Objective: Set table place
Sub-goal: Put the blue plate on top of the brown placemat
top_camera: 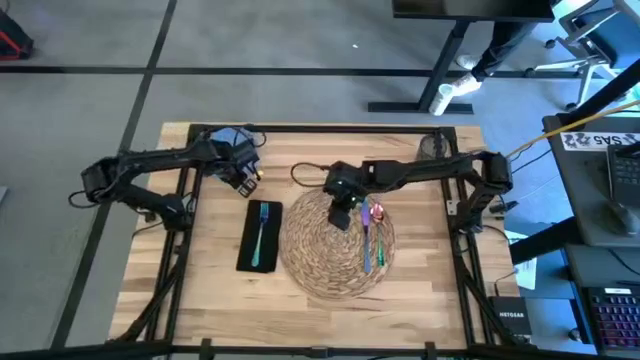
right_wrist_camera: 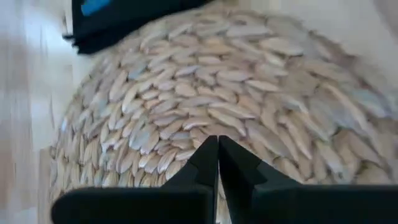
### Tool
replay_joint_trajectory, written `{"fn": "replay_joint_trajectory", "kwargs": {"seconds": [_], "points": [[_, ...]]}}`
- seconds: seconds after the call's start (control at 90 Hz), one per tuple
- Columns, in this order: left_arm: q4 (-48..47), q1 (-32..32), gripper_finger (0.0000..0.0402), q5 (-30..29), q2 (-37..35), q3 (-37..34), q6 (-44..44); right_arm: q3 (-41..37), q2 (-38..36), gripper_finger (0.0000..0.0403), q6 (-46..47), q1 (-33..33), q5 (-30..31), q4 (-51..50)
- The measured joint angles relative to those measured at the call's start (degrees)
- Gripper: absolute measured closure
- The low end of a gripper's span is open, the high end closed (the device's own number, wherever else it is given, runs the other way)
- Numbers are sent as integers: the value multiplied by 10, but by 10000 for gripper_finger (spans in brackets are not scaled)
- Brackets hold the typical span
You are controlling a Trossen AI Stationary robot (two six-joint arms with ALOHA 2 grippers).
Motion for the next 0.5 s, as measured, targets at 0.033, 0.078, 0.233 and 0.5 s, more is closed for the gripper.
{"fn": "replay_joint_trajectory", "kwargs": {"seconds": [0.033, 0.078, 0.233, 0.5], "points": [[7, 0, 314, 8, 0, -5, 3, 0, -8, 403, 0, -3, 1, 0], [14, 0, 311, 21, 0, -10, 7, 0, -19, 403, 0, -7, 4, 1], [22, 0, 306, 28, 0, -14, 12, 0, -47, 403, 0, -22, 10, 2], [31, 3, 306, -16, 0, -14, 16, 0, -65, 403, -3, -30, 11, 1]]}}
